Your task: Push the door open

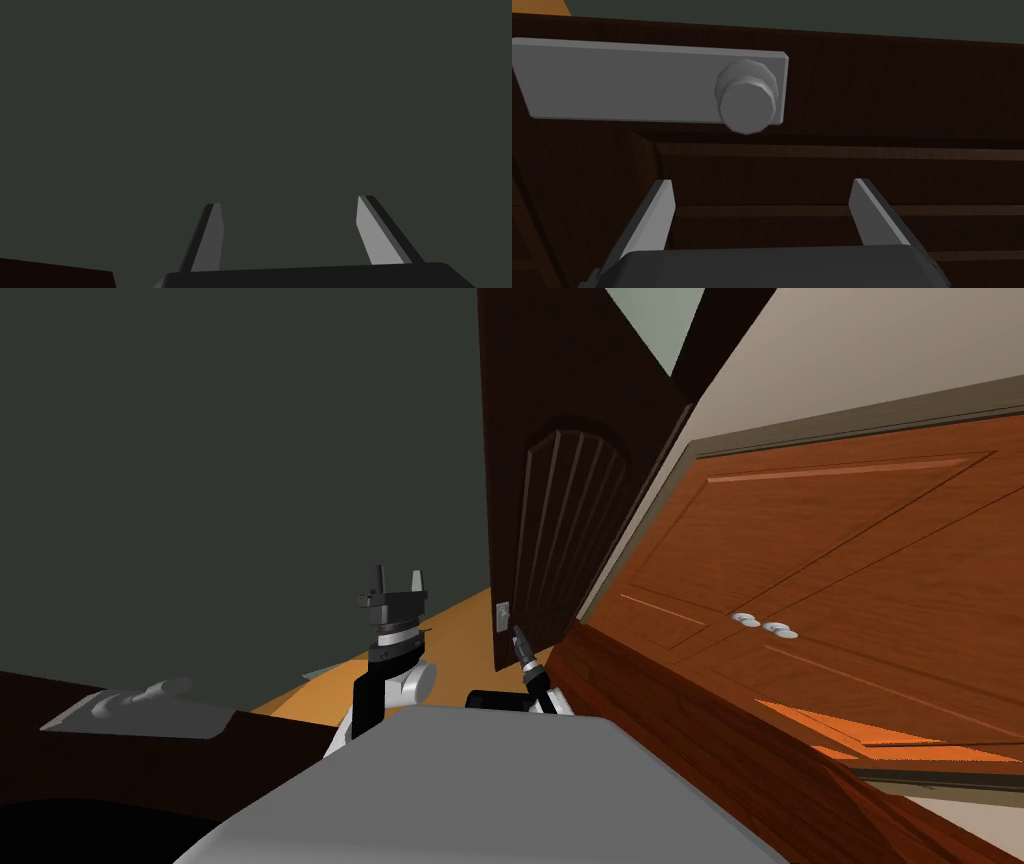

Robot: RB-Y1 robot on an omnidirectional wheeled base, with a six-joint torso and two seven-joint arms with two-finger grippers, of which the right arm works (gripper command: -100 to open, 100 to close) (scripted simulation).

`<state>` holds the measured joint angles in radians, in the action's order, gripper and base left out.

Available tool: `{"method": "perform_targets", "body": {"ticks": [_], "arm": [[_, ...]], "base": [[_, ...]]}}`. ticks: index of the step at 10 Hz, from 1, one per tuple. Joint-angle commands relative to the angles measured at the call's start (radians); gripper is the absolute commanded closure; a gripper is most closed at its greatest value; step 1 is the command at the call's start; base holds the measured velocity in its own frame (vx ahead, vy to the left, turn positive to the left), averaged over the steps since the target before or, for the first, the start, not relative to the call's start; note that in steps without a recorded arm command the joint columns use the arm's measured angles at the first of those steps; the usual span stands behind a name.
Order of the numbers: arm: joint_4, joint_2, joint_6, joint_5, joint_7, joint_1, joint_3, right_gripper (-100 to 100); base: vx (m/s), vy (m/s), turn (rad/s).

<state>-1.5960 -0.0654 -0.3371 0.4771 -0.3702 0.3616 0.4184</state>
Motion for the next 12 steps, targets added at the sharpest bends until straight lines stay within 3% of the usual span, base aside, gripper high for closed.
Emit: {"method": "perform_targets", "body": {"ticks": [1,3,5,6,7,12], "arm": [[0.013,0.005,0.0,-0.004,0.006,-0.015,-0.006,-100],[0.025,0.014,0.0,-0.009,0.011,-0.028,-0.011,-100],[0.042,0.038,0.0,-0.015,0.019,-0.046,-0.019,-100],[0.034,0.031,0.002,-0.012,0.016,-0.04,-0.015,-100],[0.034,0.031,0.002,-0.012,0.016,-0.04,-0.015,100],[0.034,0.031,0.002,-0.012,0.016,-0.04,-0.015,100]], "base": [[0.218,0.088,0.022],[0.172,0.109,0.016],[0.188,0.109,0.023],[0.074,0.044,0.001],[-0.01,-0.004,-0.004],[-0.014,-0.009,0.001]]}}
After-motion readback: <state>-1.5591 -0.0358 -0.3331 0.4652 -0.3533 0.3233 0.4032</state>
